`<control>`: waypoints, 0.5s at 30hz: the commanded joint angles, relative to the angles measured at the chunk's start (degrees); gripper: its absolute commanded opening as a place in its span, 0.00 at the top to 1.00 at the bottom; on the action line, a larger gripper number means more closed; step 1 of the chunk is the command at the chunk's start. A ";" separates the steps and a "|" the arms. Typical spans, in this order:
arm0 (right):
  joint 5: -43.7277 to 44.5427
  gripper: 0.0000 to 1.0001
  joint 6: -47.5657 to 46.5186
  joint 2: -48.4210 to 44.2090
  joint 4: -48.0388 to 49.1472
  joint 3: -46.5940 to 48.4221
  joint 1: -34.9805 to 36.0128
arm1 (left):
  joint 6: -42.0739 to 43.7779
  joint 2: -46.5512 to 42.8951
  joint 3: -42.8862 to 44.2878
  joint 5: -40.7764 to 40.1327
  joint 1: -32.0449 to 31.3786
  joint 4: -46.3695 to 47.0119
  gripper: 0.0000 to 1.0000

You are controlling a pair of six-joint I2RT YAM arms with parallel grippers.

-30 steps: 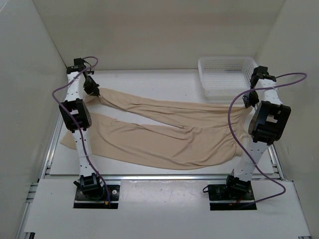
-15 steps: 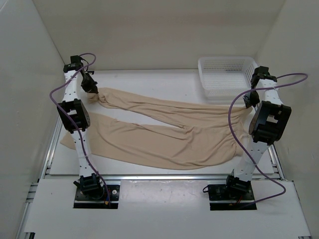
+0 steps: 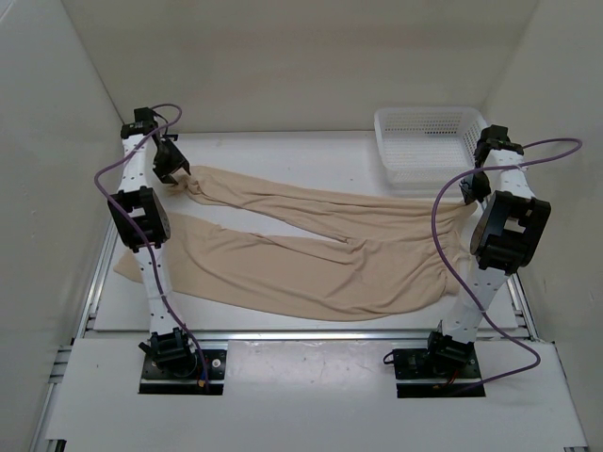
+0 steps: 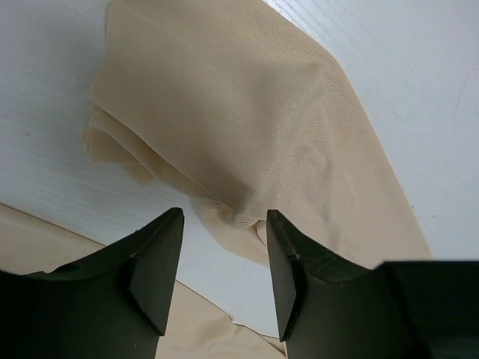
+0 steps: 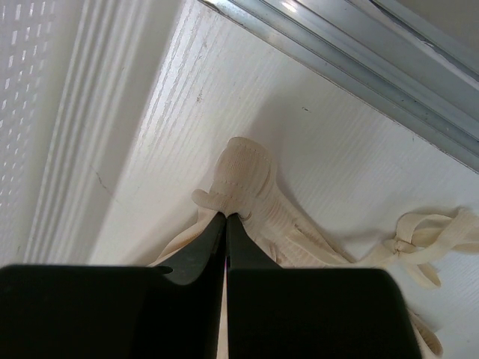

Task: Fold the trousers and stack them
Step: Flatten the trousers out

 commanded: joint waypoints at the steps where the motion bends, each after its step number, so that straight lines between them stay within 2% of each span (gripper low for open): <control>1: 0.31 1.00 0.06 -3.30 0.56 -0.33 -0.40 | 0.27 -0.99 -0.30 -0.29 -0.24 0.10 0.40; 10: 0.31 1.00 0.06 -3.30 0.56 -0.33 -0.40 | -0.35 2.70 2.77 1.55 -0.76 0.63 0.66; 11: 0.31 1.00 0.06 -3.30 0.56 -0.33 -0.40 | -0.87 2.71 2.78 2.17 -0.76 0.63 0.80; 13: 0.31 1.00 0.06 -3.30 0.56 -0.33 -0.40 | -0.87 2.71 3.30 2.17 -0.76 0.63 0.90; 15: 0.31 1.00 0.06 -3.30 0.56 -0.33 -0.40 | -0.87 2.71 3.30 2.70 -0.76 1.15 0.90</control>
